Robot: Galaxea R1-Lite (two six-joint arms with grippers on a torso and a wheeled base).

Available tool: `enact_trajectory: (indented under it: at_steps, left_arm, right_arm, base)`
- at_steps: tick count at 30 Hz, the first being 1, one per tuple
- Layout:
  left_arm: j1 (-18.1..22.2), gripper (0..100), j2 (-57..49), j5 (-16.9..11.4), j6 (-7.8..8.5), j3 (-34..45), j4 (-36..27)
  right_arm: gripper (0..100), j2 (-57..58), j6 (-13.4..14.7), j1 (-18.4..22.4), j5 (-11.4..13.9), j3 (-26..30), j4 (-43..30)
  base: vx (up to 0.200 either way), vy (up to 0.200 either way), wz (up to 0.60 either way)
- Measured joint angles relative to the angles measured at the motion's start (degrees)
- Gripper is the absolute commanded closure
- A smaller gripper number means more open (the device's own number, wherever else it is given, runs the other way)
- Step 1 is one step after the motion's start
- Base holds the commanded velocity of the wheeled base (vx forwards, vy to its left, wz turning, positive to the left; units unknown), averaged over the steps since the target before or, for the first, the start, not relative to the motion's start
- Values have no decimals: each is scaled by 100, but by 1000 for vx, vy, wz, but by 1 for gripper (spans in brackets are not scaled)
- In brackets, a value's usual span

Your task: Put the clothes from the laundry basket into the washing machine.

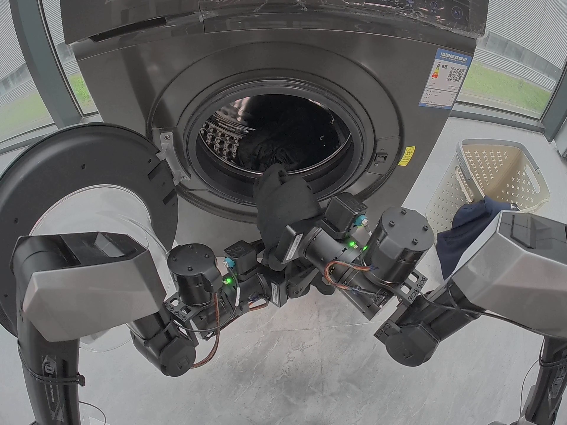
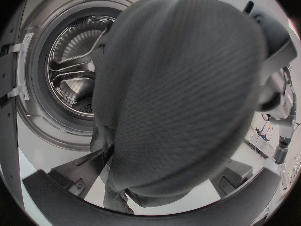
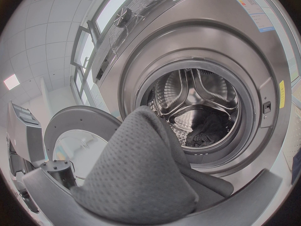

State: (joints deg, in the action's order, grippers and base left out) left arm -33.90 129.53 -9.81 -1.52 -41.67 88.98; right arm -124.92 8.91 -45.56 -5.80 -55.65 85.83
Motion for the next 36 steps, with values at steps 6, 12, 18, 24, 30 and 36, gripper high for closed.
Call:
enact_trajectory:
  at_steps: [6, 12, 18, 24, 30, 36]
  left_arm:
    - [39, 0, 201, 180, -52, -350, 0]
    - [74, 0, 440, 460, -217, -778, 0]
    - [89, 0, 571, 484, -224, -880, -2]
    - [146, 100, 664, 711, -250, -1023, -5]
    - [232, 100, 700, 792, -455, -1186, 2]
    - [347, 100, 600, 952, -512, -1237, 2]
  right_arm:
    - [100, 5, 12, -61, -10, 15, 2]
    - [100, 33, 56, -100, -43, 83, 9]
    - [100, 68, 56, -107, -108, 107, 17]
    - [100, 94, 74, -110, -115, 116, 17]
    - [100, 149, 99, -99, -122, 124, 16]
    - [100, 258, 162, 52, -155, 284, 17]
  base:
    - [0, 0, 0]
    - [0, 0, 0]
    - [0, 0, 0]
    - [0, 0, 0]
    - [0, 0, 0]
    - [0, 0, 0]
